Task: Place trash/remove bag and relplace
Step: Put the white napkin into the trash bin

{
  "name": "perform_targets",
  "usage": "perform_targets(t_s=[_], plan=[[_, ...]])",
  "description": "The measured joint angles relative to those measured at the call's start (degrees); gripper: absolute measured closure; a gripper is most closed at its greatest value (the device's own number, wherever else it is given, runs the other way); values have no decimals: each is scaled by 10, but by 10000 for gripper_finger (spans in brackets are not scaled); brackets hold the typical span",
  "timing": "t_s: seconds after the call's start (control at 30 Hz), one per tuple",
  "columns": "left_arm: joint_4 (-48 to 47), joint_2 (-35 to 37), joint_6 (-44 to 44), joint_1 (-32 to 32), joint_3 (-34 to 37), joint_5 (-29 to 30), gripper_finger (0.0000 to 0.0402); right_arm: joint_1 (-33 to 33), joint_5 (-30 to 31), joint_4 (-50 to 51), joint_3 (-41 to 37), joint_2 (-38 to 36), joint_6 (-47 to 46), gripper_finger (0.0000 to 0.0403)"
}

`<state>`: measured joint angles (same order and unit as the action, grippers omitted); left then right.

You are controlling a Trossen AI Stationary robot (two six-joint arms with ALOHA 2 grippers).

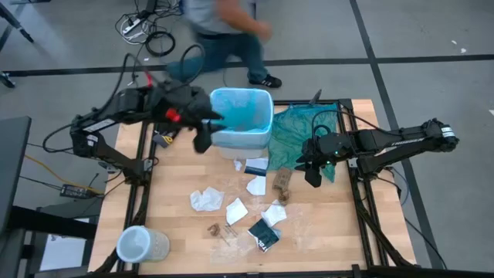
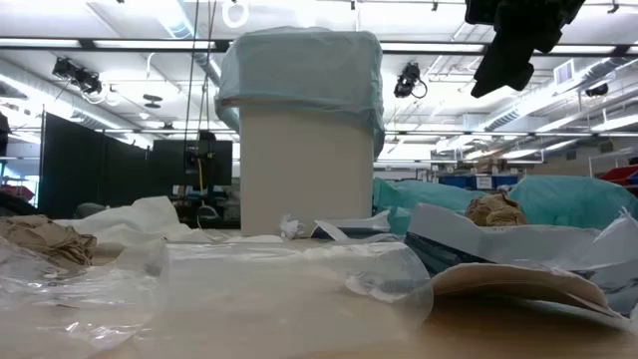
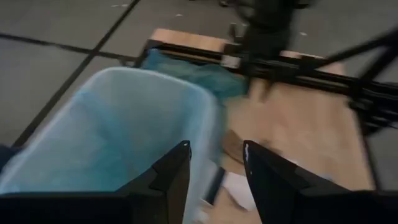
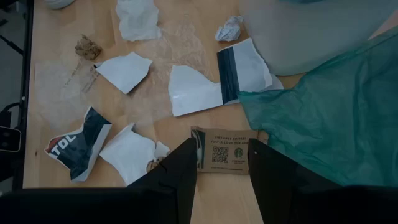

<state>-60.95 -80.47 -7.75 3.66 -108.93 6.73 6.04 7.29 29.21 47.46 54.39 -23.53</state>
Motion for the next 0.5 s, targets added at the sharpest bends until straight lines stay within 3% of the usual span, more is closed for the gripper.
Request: perform_targets(t_s=[0.13,0.27,0.5], plan=[[-96,8,-36,-94,-4,44,270,0,0,0,0,0,1,270],[-176,9,-101,-175,50,84,278,0,0,0,0,0,1,270],[-93,46,-219,-248,244,109,279,0,1,0,0,0,7,270]])
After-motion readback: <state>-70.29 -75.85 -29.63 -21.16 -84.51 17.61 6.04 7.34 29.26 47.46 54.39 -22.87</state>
